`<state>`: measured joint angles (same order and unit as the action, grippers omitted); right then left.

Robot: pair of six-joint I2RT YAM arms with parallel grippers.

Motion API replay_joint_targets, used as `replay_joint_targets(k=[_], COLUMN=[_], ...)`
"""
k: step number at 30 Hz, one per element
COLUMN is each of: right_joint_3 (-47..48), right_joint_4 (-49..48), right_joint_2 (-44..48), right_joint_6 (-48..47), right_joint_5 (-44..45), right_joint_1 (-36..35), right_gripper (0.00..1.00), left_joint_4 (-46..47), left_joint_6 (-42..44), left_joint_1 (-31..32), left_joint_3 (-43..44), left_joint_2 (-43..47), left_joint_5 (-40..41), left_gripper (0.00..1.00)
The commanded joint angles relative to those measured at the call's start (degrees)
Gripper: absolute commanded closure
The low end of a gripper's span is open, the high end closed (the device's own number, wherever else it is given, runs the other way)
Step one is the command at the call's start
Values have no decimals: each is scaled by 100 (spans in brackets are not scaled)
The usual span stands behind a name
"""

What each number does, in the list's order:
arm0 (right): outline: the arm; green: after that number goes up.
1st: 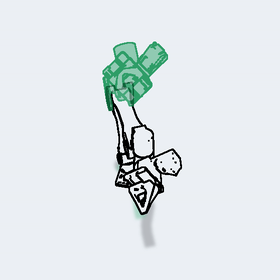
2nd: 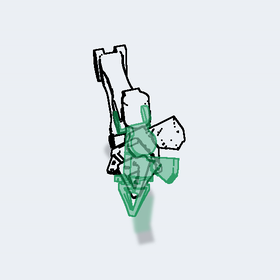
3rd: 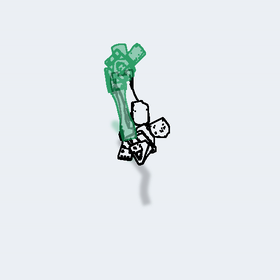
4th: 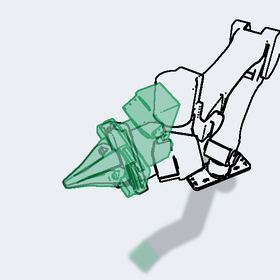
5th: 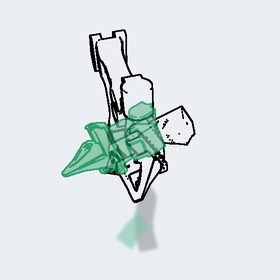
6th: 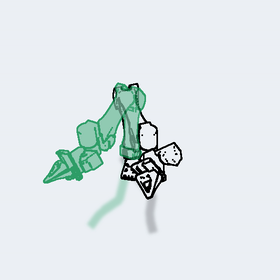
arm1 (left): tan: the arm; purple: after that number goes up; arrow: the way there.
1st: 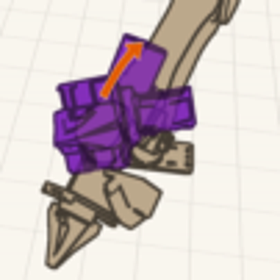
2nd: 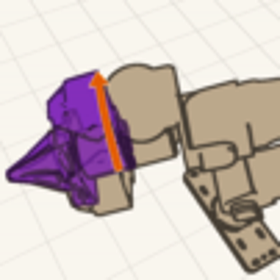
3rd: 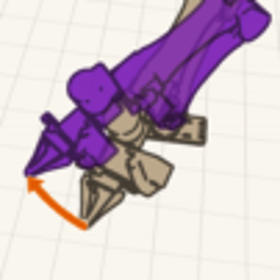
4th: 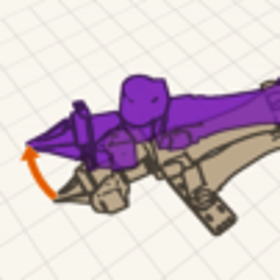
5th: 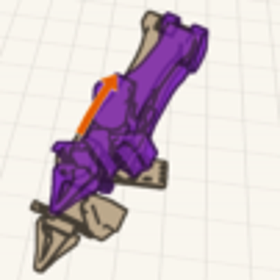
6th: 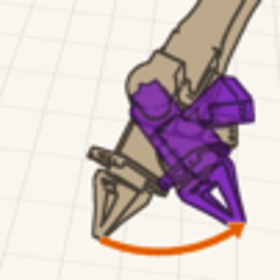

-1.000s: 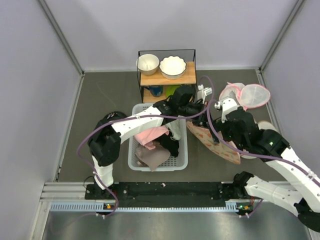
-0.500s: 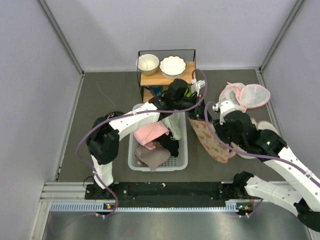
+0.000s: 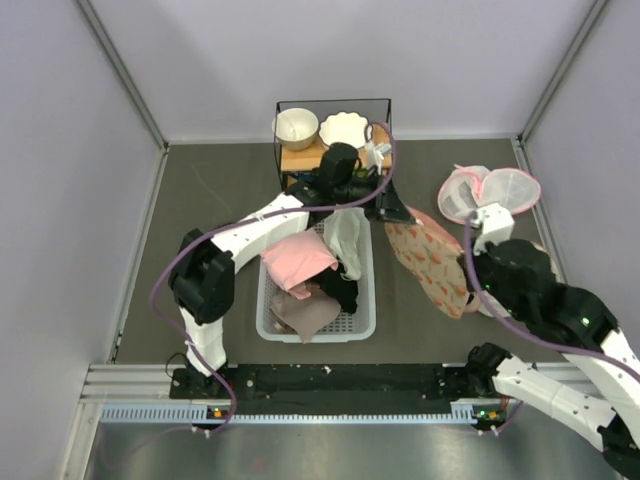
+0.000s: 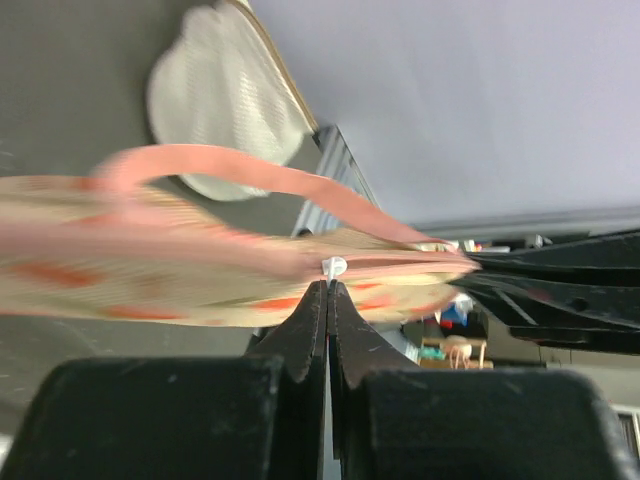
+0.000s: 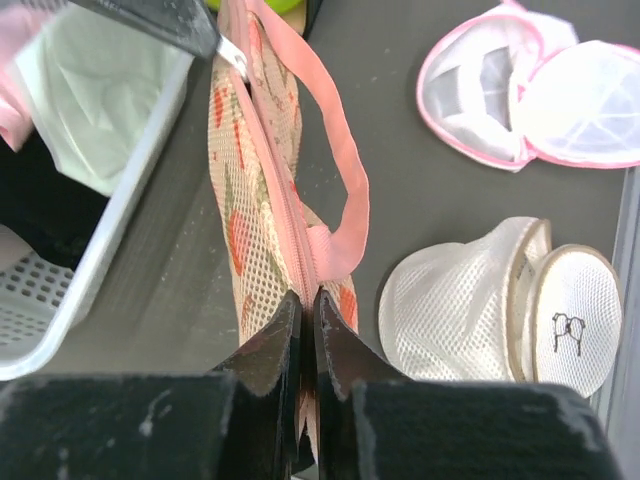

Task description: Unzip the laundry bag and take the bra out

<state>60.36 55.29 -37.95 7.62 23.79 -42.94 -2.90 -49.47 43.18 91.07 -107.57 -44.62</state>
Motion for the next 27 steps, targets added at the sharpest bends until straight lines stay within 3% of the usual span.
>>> replay_joint_targets(k=[1, 5, 10, 11, 14, 15, 17, 27], right_joint_3=[239, 275, -164, -173, -156, -156, -147, -69], right_joint_4=[34, 167, 53, 52, 70, 61, 35, -782], right_joint_2=[920, 1150, 774, 676, 193, 61, -211, -1107], right_joint_6=[178, 337, 512, 547, 566, 574, 548, -189], right_joint_5=[564, 732, 706, 601, 627, 635, 662, 249], right_joint_1=[31, 22, 22, 31, 22, 22, 22, 49], right_gripper=[100, 100, 100, 90, 23, 16, 6, 1], left_joint_4=[334, 228, 246, 237, 237, 246, 246, 474], left_joint_6=[77, 149, 157, 157, 113, 113, 105, 122], left_joint_1=[-704, -776, -539, -495, -310, -214, -126, -46], left_joint_3=[192, -19, 113, 165, 280, 297, 324, 122], left_joint_2=[-115, 95, 43, -9, -167, -194, -247, -177], left_joint_5=[408, 621, 525, 490, 384, 340, 305, 156], left_gripper=[100, 100, 100, 100, 100, 100, 100, 100])
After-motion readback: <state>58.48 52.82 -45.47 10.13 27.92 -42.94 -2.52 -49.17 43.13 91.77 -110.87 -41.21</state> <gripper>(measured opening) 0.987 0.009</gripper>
